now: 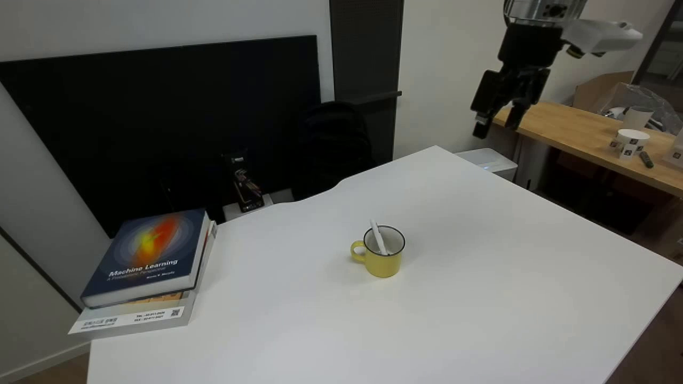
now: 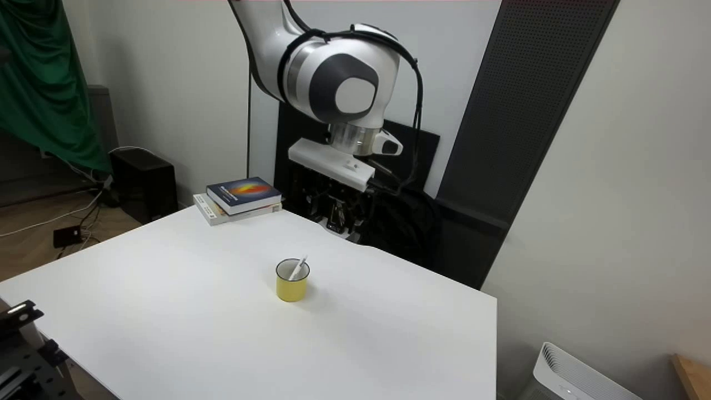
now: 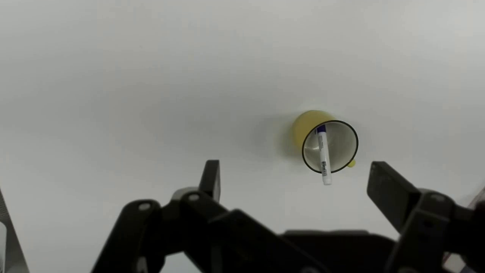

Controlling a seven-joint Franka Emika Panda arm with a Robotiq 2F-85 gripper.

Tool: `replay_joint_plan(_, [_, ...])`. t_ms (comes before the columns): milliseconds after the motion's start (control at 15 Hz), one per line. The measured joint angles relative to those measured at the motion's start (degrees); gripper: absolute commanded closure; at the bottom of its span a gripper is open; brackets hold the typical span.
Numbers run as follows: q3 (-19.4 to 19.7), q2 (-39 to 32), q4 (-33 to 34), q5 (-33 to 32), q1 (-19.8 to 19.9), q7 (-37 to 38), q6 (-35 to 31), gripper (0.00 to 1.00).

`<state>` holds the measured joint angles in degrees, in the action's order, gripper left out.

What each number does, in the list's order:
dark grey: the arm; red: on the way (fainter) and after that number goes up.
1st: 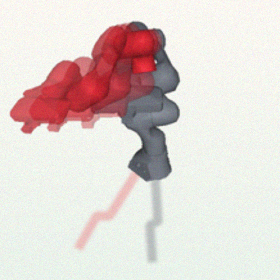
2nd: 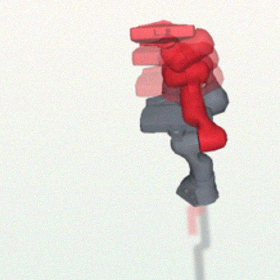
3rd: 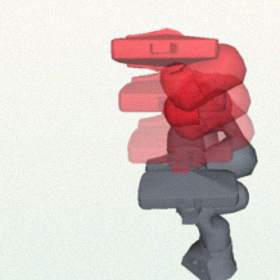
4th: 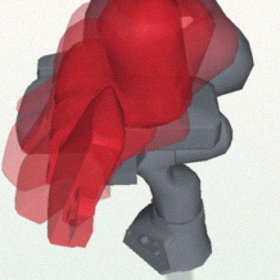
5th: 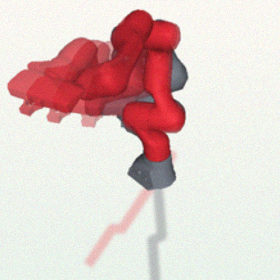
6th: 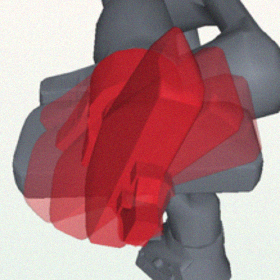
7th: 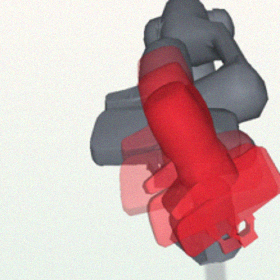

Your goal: Remove the marker from the mug and put it on the table

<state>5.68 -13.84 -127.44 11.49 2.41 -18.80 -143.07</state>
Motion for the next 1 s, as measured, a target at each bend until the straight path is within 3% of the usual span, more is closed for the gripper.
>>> replay_joint_plan(533, [-6.8,-9.6,15.4,-0.1,-0.1,3.4,5.3,0.0])
replay_joint_plan(1000, [-8.2,-15.2,25.9,-0.5,-0.7,4.2,9.1,0.0])
